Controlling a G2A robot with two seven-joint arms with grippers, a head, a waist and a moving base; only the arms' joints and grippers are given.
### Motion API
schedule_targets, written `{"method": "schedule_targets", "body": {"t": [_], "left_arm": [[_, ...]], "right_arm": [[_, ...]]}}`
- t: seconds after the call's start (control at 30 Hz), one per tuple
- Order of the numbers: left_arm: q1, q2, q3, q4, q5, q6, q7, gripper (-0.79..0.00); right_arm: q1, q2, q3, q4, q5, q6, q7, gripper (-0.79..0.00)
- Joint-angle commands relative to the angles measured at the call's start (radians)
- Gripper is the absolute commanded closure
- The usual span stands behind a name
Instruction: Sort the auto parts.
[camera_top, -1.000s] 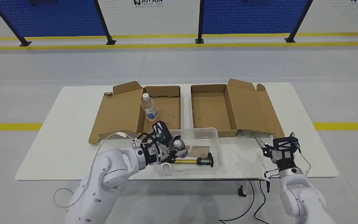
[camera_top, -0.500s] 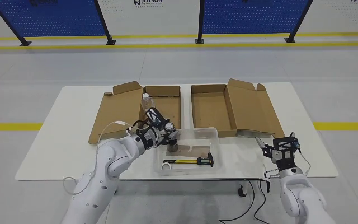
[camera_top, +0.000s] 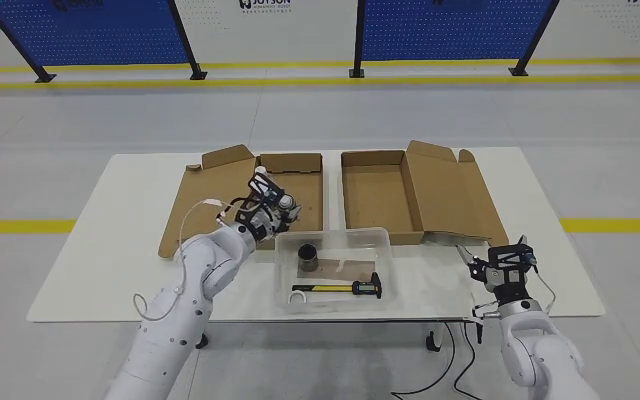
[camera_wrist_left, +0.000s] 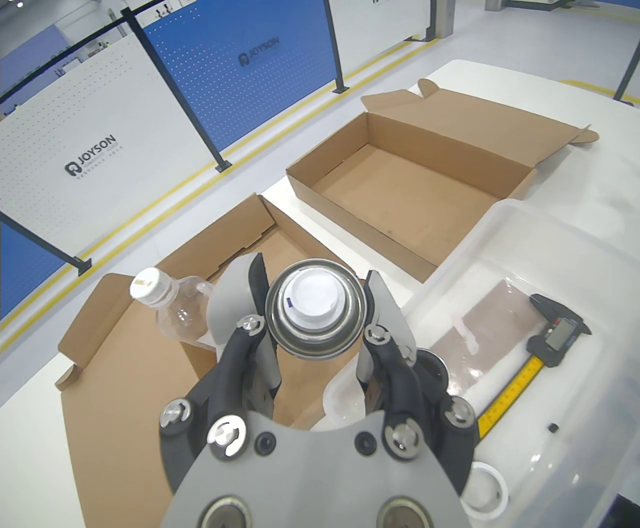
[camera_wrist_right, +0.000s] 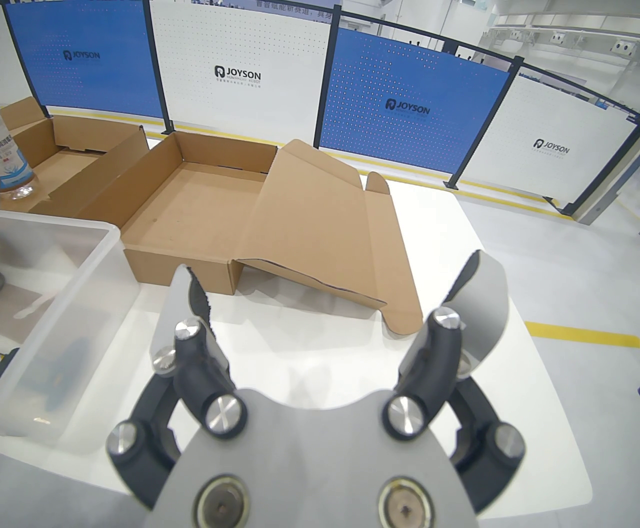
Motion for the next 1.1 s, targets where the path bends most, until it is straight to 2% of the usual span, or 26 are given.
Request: {"method": "schedule_targets", "body": {"t": [0.0, 0.83, 0.97, 1.03, 1.07], "left_arm": [[-0.015, -0.002, 0.008, 0.033, 0.008, 0.009, 0.010, 0.000], [-0.147, -0.029, 0.089, 0.386, 0.086, 0.088, 0.083, 0.000], [-0.163, -0.034, 0.096, 0.429, 0.077, 0.097, 0.093, -0.145], [-0.169, -0.036, 0.100, 0.444, 0.075, 0.101, 0.098, -0.366], [-0.172, -0.037, 0.101, 0.450, 0.074, 0.103, 0.098, -0.554]], "right_arm": [[0.000, 0.000, 0.000, 0.000, 0.000, 0.000, 0.000, -0.785], [0.000, 0.000, 0.000, 0.000, 0.000, 0.000, 0.000, -0.785], [0.000, 0.000, 0.000, 0.000, 0.000, 0.000, 0.000, -0.785], [0.000, 0.000, 0.000, 0.000, 0.000, 0.000, 0.000, -0.785], [0.000, 0.000, 0.000, 0.000, 0.000, 0.000, 0.000, -0.785]]}}
